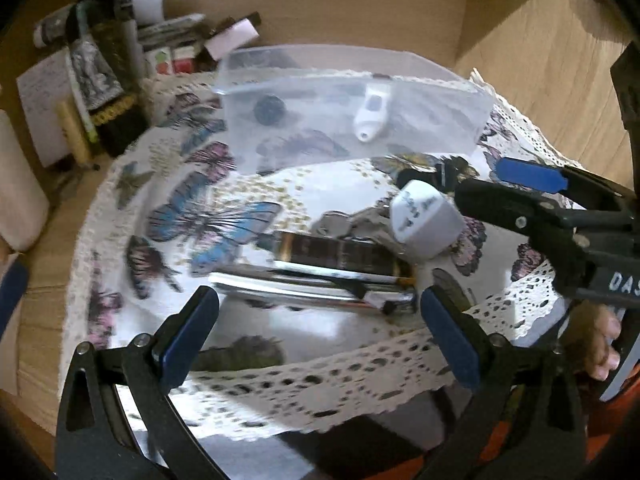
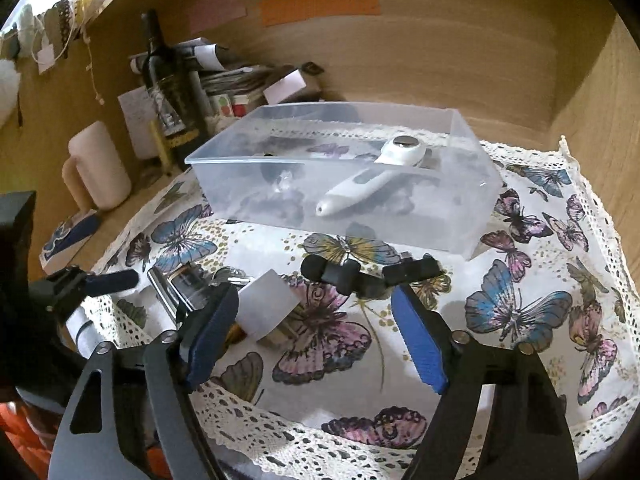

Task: Organize rigid objects
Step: 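Grasp the silver metal tube with the left tool while the right tool grasps the white plug adapter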

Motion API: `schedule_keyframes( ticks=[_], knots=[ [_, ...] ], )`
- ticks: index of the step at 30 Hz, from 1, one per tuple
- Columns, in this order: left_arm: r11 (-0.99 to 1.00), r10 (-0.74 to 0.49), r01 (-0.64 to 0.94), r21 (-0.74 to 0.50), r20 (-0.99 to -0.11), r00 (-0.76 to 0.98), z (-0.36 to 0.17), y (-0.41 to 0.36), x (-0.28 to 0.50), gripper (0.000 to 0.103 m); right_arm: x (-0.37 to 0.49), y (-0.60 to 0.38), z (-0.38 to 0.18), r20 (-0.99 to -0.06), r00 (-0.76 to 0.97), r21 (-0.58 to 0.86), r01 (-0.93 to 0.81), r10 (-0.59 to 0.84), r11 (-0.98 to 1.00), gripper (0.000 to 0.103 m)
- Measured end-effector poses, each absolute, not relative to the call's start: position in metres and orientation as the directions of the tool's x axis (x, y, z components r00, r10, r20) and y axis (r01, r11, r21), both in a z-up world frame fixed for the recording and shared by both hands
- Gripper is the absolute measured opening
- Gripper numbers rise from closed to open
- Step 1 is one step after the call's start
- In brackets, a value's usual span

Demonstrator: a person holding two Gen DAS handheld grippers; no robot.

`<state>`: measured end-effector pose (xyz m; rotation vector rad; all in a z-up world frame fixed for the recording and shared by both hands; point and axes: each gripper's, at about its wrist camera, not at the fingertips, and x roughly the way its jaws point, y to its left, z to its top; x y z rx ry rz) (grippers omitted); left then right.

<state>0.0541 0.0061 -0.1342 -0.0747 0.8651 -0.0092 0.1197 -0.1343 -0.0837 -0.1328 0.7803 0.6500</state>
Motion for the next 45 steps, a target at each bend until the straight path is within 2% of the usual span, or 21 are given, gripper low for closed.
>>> schedule_keyframes(
  ticks=[3, 10, 15, 18, 20, 25, 26, 28, 32, 36, 39, 42, 45],
  knots=[
    [0.999, -0.012, -0.03, -0.04, -0.773, 0.635, -0.142, 0.004, 0.059, 0.102, 0.121, -0.13, -0.086, -0.696, 0.513, 0.126, -0.602, 0.503, 0.788, 0.076],
    [0.996, 0.035, -0.088, -0.028, -0.764, 0.644, -0.142, 0.036, 0.042, 0.102, 0.124, -0.114, -0.098, -0.72, 0.463, 0.141, -0.633, 0.518, 0.761, 0.061],
    [0.99, 0.086, -0.139, -0.006, -0.76, 0.645, -0.139, 0.058, 0.028, 0.102, 0.125, -0.106, -0.104, -0.733, 0.431, 0.159, -0.643, 0.526, 0.749, 0.056],
    [0.987, 0.061, -0.152, -0.05, -0.757, 0.651, -0.136, 0.065, 0.026, 0.102, 0.125, -0.101, -0.107, -0.739, 0.431, 0.15, -0.644, 0.519, 0.75, 0.054],
    [0.983, 0.025, -0.152, -0.099, -0.759, 0.65, -0.133, 0.068, 0.03, 0.102, 0.125, -0.097, -0.108, -0.742, 0.426, 0.142, -0.654, 0.517, 0.743, 0.047],
    [0.968, 0.018, -0.2, -0.149, -0.758, 0.652, -0.133, 0.077, 0.044, 0.102, 0.122, -0.098, -0.108, -0.734, 0.447, 0.118, -0.657, 0.511, 0.745, 0.047],
    [0.964, 0.016, -0.211, -0.163, -0.754, 0.656, -0.134, 0.08, 0.046, 0.1, 0.122, -0.1, -0.108, -0.733, 0.451, 0.116, -0.655, 0.509, 0.747, 0.047],
    [0.962, 0.038, -0.23, -0.149, -0.758, 0.651, -0.135, 0.082, 0.05, 0.082, 0.122, -0.104, -0.107, -0.73, 0.461, 0.114, -0.647, 0.506, 0.754, 0.047],
    [0.971, 0.082, -0.221, -0.089, -0.746, 0.661, -0.138, 0.076, 0.05, 0.069, 0.124, -0.115, -0.105, -0.721, 0.484, 0.115, -0.623, 0.497, 0.774, 0.047],
    [0.979, 0.129, -0.203, -0.013, -0.734, 0.667, -0.136, 0.065, 0.044, 0.039, 0.127, -0.124, -0.101, -0.708, 0.501, 0.129, -0.601, 0.497, 0.789, 0.047],
    [0.986, 0.119, -0.167, 0.005, -0.724, 0.679, -0.132, 0.062, 0.042, 0.023, 0.126, -0.127, -0.098, -0.7, 0.515, 0.128, -0.59, 0.494, 0.797, 0.047],
    [0.988, 0.128, -0.151, 0.032, -0.719, 0.683, -0.13, 0.06, 0.043, 0.015, 0.125, -0.13, -0.095, -0.691, 0.523, 0.131, -0.588, 0.499, 0.798, 0.047],
    [0.988, 0.123, -0.15, 0.026, -0.718, 0.685, -0.127, 0.065, 0.045, 0.014, 0.122, -0.132, -0.09, -0.675, 0.538, 0.129, -0.587, 0.505, 0.799, 0.047]
  ],
)
